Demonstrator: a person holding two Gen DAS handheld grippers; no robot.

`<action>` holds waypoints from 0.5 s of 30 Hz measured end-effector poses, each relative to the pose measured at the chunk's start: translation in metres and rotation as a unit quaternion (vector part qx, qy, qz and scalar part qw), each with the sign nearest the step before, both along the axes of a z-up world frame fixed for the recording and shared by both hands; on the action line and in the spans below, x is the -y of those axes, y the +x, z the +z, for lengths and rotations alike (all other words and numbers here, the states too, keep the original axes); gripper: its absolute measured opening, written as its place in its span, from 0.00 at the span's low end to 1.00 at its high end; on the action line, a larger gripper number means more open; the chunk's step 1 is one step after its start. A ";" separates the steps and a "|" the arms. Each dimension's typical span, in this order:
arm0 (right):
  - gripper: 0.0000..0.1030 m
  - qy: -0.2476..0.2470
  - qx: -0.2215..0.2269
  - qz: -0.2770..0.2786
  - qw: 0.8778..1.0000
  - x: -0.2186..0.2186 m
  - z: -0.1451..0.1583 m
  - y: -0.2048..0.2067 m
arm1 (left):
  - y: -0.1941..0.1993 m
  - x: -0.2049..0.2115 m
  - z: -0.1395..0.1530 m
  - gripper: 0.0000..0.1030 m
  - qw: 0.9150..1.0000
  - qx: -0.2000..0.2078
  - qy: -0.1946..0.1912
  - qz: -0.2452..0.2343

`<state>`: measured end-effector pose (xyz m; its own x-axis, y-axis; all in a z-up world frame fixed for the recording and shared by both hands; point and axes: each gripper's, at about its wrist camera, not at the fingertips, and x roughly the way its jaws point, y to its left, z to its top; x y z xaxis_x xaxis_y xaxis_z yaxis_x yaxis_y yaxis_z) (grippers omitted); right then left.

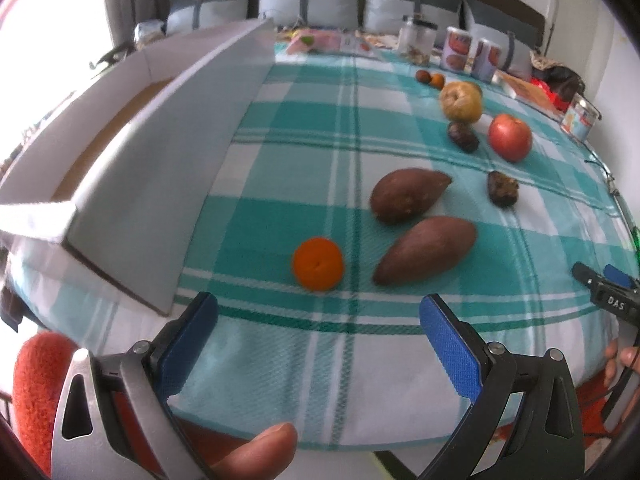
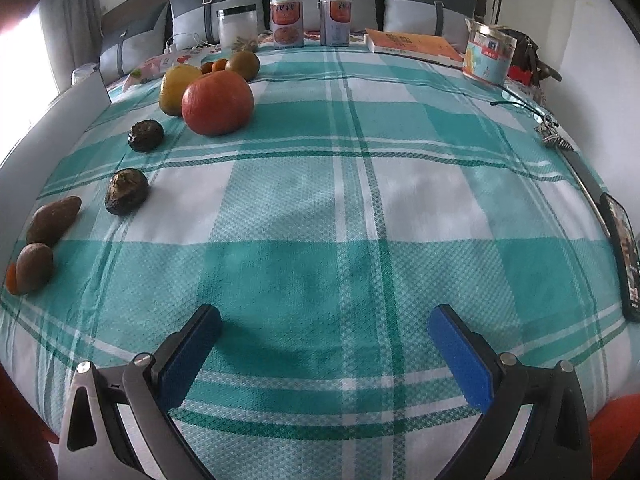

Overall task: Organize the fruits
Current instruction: 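Move the left tool toward the mandarin orange and close on it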

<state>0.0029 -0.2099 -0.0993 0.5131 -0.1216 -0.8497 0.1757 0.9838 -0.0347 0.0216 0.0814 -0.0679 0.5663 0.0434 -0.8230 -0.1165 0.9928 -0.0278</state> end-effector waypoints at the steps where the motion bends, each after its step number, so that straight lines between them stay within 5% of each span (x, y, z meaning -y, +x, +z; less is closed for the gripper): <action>1: 1.00 -0.001 0.000 0.000 1.000 0.000 0.000 0.000 | 0.001 -0.002 -0.002 0.99 1.000 -0.001 -0.002 0.000; 15: 1.00 -0.009 0.024 0.002 1.000 -0.003 -0.002 -0.003 | 0.006 -0.010 -0.021 0.99 0.999 -0.032 -0.011 0.007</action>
<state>-0.0005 -0.2067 -0.1013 0.5535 -0.1343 -0.8220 0.1741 0.9838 -0.0435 0.0276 0.0918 -0.0892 0.5125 0.0315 -0.8581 -0.1319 0.9904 -0.0424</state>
